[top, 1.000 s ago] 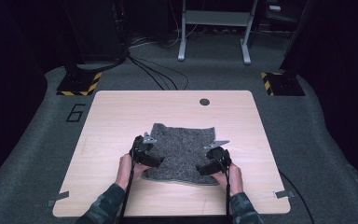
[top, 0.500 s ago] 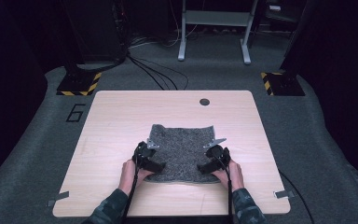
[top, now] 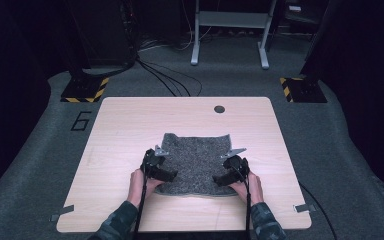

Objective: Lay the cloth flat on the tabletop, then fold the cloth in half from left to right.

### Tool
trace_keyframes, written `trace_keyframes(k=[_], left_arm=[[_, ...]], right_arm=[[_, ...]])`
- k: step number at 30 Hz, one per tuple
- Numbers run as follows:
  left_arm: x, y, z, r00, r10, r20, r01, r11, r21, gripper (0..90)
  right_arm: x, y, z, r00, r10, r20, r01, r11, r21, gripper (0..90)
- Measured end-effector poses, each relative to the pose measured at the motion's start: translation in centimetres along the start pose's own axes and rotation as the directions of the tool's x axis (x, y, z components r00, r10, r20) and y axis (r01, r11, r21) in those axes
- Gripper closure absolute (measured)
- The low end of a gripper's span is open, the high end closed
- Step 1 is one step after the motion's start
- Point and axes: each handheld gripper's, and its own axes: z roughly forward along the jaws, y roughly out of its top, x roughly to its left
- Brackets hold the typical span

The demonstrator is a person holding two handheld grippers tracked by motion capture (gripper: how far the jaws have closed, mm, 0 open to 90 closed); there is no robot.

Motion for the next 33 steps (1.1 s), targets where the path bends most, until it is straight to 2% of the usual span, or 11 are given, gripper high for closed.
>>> trace_keyframes(k=[6, 8, 10, 12, 19, 21, 25, 27, 28, 31, 33], left_arm=[[2.3, 1.1, -0.5, 0.9992, -0.013, -0.037, 0.013, 0.9999, -0.008, 11.9], [3.1, 1.4, -0.3, 0.9989, -0.038, -0.028, 0.037, 0.9992, -0.017, 11.8], [3.6, 1.6, -0.2, 0.9987, -0.032, -0.039, 0.032, 0.9994, -0.011, 11.9], [4.2, 1.7, -0.1, 0.9986, -0.048, -0.023, 0.048, 0.9989, -0.003, 11.8], [5.6, 3.1, -0.5, 0.9972, -0.065, -0.038, 0.064, 0.9972, -0.040, 11.8], [6.3, 3.6, -0.5, 0.9972, -0.071, -0.025, 0.070, 0.9971, -0.029, 11.8], [7.2, 4.5, 0.0, 0.9967, -0.077, -0.026, 0.076, 0.9966, -0.030, 11.3], [7.2, 4.8, 0.1, 0.9965, -0.075, -0.037, 0.074, 0.9966, -0.035, 11.5], [7.4, 5.0, 0.2, 0.9970, -0.073, -0.023, 0.073, 0.9971, -0.022, 11.4], [7.7, 5.4, 0.5, 0.9963, -0.084, -0.018, 0.084, 0.9963, -0.020, 11.4], [7.8, 5.7, 0.7, 0.9961, -0.083, -0.029, 0.082, 0.9964, -0.018, 11.6]], right_arm=[[1.7, 0.7, -1.1, 0.9998, -0.017, -0.011, 0.017, 0.999, -0.050, 6.3], [2.4, 1.0, -1.3, 0.9994, -0.027, -0.023, 0.025, 0.998, -0.065, 6.4], [3.1, 1.3, -1.3, 0.9989, -0.039, -0.027, 0.037, 0.996, -0.078, 6.3], [3.7, 1.6, -1.2, 0.9982, -0.047, -0.038, 0.044, 0.996, -0.082, 6.6], [5.0, 2.9, -1.6, 0.9951, -0.087, -0.048, 0.083, 0.993, -0.090, 6.6], [5.4, 3.2, -1.7, 0.9945, -0.092, -0.049, 0.087, 0.991, -0.103, 6.8], [6.3, 3.7, -1.7, 0.9928, -0.100, -0.067, 0.092, 0.990, -0.109, 6.9], [6.7, 3.9, -1.6, 0.9904, -0.118, -0.072, 0.109, 0.987, -0.121, 7.0], [7.2, 3.9, -1.5, 0.9908, -0.109, -0.080, 0.099, 0.988, -0.117, 7.0], [8.1, 4.4, -1.2, 0.9850, -0.145, -0.093, 0.135, 0.985, -0.107, 7.1], [8.8, 4.6, -1.1, 0.9823, -0.158, -0.100, 0.147, 0.983, -0.111, 7.2]])
